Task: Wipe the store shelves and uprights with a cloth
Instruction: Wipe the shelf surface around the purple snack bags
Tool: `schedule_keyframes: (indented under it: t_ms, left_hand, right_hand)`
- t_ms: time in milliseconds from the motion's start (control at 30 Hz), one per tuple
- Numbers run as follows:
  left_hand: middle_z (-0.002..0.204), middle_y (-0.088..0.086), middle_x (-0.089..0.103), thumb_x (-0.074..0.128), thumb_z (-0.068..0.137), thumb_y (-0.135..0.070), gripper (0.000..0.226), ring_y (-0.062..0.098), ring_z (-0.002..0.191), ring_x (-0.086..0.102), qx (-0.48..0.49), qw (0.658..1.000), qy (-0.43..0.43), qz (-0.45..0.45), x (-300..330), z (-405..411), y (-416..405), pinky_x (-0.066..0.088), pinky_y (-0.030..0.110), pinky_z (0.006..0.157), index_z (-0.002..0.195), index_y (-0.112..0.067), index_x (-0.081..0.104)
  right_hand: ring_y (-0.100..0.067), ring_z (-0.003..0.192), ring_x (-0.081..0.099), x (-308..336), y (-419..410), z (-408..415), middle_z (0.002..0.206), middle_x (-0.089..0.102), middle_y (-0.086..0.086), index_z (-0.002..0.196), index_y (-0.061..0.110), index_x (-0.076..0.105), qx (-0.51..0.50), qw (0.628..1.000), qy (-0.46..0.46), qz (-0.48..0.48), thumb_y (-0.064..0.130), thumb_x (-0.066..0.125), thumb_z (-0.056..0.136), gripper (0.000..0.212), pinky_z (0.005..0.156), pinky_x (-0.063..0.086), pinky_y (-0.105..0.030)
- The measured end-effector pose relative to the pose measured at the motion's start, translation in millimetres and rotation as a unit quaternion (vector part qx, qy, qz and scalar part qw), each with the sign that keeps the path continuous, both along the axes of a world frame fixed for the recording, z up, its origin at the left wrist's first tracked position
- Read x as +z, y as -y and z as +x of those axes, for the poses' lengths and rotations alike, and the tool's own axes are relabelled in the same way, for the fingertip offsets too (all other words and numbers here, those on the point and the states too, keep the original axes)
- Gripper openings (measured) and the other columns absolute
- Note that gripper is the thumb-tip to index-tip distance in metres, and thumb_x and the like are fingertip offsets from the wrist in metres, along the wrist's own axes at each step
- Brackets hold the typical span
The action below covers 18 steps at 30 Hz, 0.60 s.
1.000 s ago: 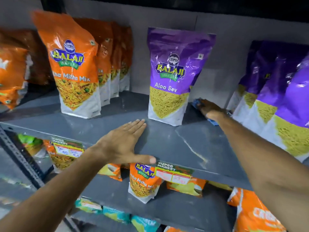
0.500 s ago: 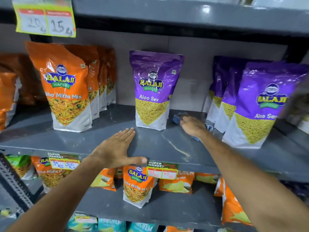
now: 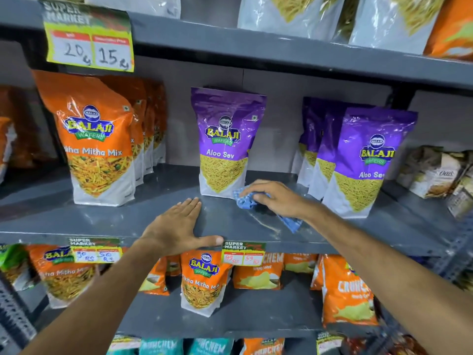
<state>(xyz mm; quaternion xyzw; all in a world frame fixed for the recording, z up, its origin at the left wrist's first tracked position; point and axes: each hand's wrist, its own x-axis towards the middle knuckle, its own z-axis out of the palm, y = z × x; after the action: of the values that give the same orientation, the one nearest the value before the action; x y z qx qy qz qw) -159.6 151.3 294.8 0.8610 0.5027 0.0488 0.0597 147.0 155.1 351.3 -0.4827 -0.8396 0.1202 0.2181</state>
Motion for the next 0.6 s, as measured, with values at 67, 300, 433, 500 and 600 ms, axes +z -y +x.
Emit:
schedule_keyframes:
  t_ms: [67, 300, 433, 500, 600]
  left_hand:
    - [0.176, 0.0, -0.004, 0.029, 0.072, -0.105, 0.134, 0.014, 0.161, -0.002, -0.001, 1.0, -0.004, 0.001, -0.3, -0.6, 0.7, -0.004, 0.03, 0.125, 0.166, -0.015, -0.002]
    - [0.176, -0.001, -0.003, 0.028, 0.071, -0.105, 0.134, 0.013, 0.161, -0.001, -0.004, 1.0, -0.002, 0.008, -2.6, -1.7, -2.3, -0.002, 0.031, 0.127, 0.166, -0.016, -0.001]
    - [0.176, -0.001, -0.003, 0.031, 0.073, -0.104, 0.133, 0.013, 0.161, 0.0, -0.005, 1.0, 0.001, 0.015, -1.6, -0.3, -0.4, -0.005, 0.028, 0.123, 0.166, -0.015, -0.001]
    - [0.176, -0.001, -0.002, 0.03, 0.072, -0.105, 0.134, 0.013, 0.161, 0.0, -0.004, 1.0, 0.004, 0.014, -2.7, -0.3, -0.5, -0.004, 0.029, 0.125, 0.166, -0.015, -0.001]
    - [0.176, 0.0, -0.002, 0.028, 0.07, -0.107, 0.136, 0.013, 0.161, 0.0, 0.0, 1.0, 0.005, 0.016, -4.4, -1.6, -2.1, -0.002, 0.032, 0.128, 0.166, -0.014, 0.0]
  right_hand:
    - [-0.009, 0.102, 0.06, 9.9, -8.3, -24.4, 0.111, 0.067, 0.005, 0.118, 0.028, 0.074, 0.014, 0.999, 0.041, 0.027, 0.013, 0.063, 0.097, 0.028, 0.092, 0.045, -0.021]
    - [-0.023, 0.115, 0.062, 9.6, -14.7, -50.8, 0.125, 0.069, 0.003, 0.121, 0.031, 0.071, -0.036, 0.986, 0.159, 0.035, 0.028, 0.065, 0.095, 0.027, 0.095, 0.052, -0.044]
    - [-0.027, 0.116, 0.062, 11.1, -9.8, -12.9, 0.124, 0.07, -0.001, 0.122, 0.028, 0.072, -0.102, 0.979, 0.177, 0.018, 0.026, 0.065, 0.096, 0.028, 0.093, 0.05, -0.039]
    - [-0.024, 0.116, 0.063, 15.8, -6.0, -0.2, 0.124, 0.072, 0.001, 0.12, 0.029, 0.074, -0.113, 0.979, 0.168, 0.012, 0.027, 0.067, 0.094, 0.027, 0.093, 0.049, -0.035]
    - [-0.012, 0.112, 0.065, 28.4, 2.8, -24.4, 0.121, 0.074, 0.008, 0.115, 0.031, 0.076, -0.068, 0.993, 0.096, 0.022, 0.028, 0.072, 0.09, 0.025, 0.096, 0.048, -0.03]
